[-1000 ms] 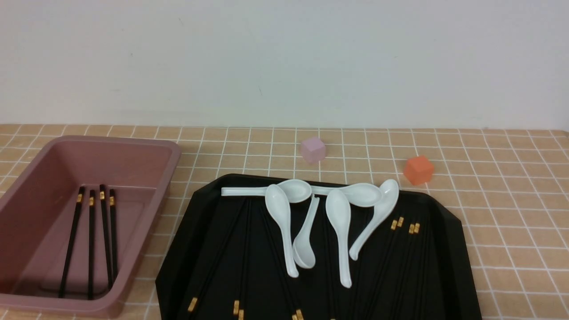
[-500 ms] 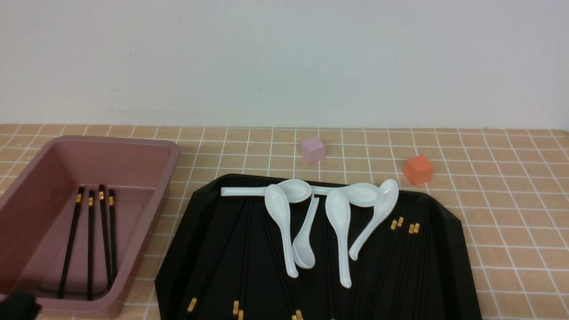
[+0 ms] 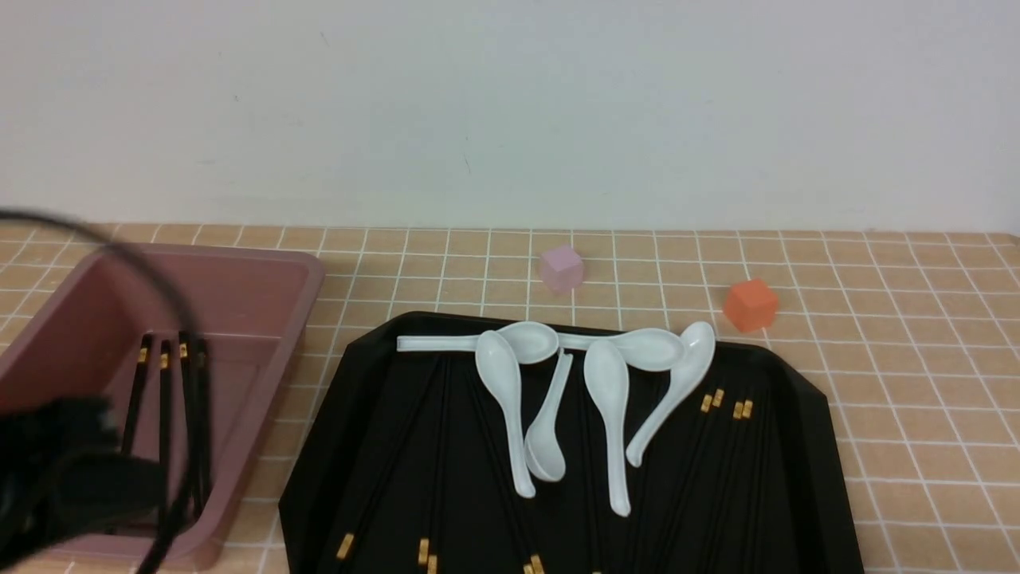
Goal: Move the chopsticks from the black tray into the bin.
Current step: Use the left arm to grab a pair of chopsticks
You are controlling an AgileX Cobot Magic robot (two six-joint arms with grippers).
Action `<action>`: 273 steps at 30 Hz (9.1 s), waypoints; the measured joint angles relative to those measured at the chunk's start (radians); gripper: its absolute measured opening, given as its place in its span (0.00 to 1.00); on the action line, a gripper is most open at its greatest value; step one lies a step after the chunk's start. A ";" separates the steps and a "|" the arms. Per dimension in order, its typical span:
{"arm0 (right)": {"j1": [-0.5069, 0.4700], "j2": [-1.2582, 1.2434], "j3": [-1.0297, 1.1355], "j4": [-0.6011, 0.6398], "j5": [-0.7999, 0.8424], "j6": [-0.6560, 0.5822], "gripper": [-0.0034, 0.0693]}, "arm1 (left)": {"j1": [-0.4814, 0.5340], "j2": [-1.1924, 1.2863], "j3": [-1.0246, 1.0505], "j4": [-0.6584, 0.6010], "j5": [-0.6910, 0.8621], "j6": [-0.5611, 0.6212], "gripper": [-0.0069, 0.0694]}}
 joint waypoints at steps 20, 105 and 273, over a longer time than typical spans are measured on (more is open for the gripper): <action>0.000 0.000 0.000 0.000 0.000 0.000 0.38 | -0.449 0.622 -0.211 0.275 -0.030 -0.170 0.14; 0.000 0.000 0.000 0.000 0.000 0.000 0.38 | -0.471 1.148 -0.552 0.635 -0.091 -0.291 0.07; 0.000 0.000 0.000 -0.001 0.000 0.000 0.38 | -0.450 1.155 -0.501 0.361 -0.077 -0.380 0.40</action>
